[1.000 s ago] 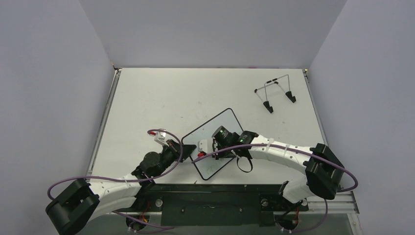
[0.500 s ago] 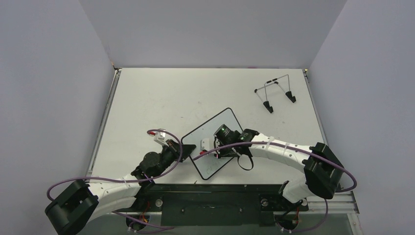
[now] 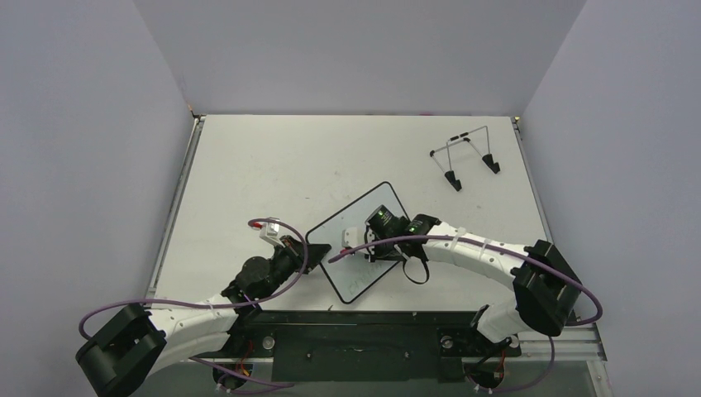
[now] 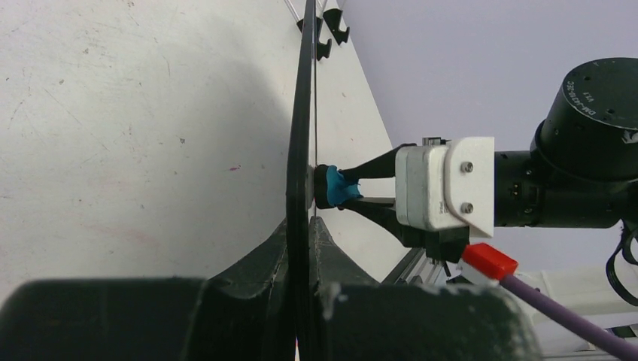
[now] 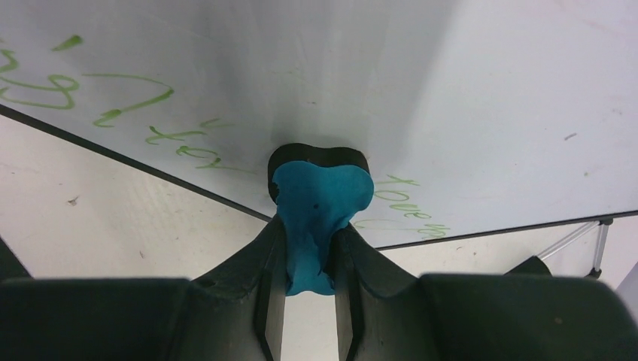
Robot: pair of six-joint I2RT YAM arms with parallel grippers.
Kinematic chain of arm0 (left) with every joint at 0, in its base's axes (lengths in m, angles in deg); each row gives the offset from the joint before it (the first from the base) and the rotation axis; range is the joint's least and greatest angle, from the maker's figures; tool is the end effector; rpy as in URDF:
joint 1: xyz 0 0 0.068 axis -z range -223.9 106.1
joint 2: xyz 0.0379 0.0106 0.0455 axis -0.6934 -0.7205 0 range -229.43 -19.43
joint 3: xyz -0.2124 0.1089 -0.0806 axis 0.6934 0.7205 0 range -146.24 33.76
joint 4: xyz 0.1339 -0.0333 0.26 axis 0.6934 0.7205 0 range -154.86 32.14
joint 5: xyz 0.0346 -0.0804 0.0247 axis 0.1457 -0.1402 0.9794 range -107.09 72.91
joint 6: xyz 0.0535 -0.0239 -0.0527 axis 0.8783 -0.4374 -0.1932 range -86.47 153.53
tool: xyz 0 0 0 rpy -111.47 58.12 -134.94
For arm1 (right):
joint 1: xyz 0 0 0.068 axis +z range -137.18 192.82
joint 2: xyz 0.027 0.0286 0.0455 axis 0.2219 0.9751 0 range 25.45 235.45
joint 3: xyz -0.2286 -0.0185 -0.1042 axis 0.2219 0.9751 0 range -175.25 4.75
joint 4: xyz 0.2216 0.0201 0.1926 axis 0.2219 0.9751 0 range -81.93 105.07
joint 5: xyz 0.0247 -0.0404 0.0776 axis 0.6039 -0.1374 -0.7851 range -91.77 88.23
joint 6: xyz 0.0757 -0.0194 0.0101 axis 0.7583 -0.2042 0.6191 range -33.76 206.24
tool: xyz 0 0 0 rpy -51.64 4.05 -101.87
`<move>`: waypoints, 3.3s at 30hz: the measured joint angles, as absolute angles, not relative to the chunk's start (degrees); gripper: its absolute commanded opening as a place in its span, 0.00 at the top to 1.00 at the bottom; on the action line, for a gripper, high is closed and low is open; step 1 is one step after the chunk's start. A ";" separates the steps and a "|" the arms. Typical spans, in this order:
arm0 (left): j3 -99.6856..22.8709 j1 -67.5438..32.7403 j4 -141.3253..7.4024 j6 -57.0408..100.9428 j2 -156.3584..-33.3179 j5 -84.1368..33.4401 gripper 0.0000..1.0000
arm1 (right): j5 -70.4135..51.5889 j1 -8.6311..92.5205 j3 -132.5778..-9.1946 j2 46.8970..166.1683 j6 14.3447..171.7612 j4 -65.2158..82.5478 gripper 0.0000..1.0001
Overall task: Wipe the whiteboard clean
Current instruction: Erase the whiteboard at the center of the board.
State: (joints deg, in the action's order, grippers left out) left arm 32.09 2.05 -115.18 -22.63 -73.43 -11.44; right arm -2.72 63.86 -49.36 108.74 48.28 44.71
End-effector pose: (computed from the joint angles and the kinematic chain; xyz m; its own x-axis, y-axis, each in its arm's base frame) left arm 0.1698 -0.1659 0.1199 -0.5509 -0.6194 -0.5593 0.3400 0.4455 -0.8282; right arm 0.2024 0.2519 0.1410 0.0285 -0.9427 -0.3323 -0.9692 0.0553 -0.2399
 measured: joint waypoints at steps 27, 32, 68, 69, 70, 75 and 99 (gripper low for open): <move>32.09 1.66 -114.13 -21.67 -72.01 -12.01 1.00 | -1.00 60.72 -49.14 108.65 48.13 43.64 1.00; 32.09 1.57 -114.05 -21.60 -71.97 -12.36 1.00 | -4.91 60.41 -49.03 108.15 47.08 44.67 1.00; 32.09 1.00 -114.00 -21.58 -71.92 -14.10 1.00 | -6.90 54.40 -49.03 108.15 47.23 44.78 1.00; 32.09 1.00 -113.98 -21.58 -71.92 -14.23 1.00 | -7.55 54.79 -49.03 108.15 46.71 45.30 1.00; 32.09 1.00 -114.00 -21.58 -71.92 -14.32 1.00 | -8.03 55.78 -49.03 108.15 46.29 45.83 1.00; 32.09 0.94 -113.96 -21.60 -71.94 -14.34 1.00 | -7.79 59.58 -49.03 108.15 46.62 46.44 1.00; 31.02 0.72 -114.37 -21.54 -73.74 -14.87 1.00 | -8.34 58.86 -48.77 107.45 44.07 45.87 1.00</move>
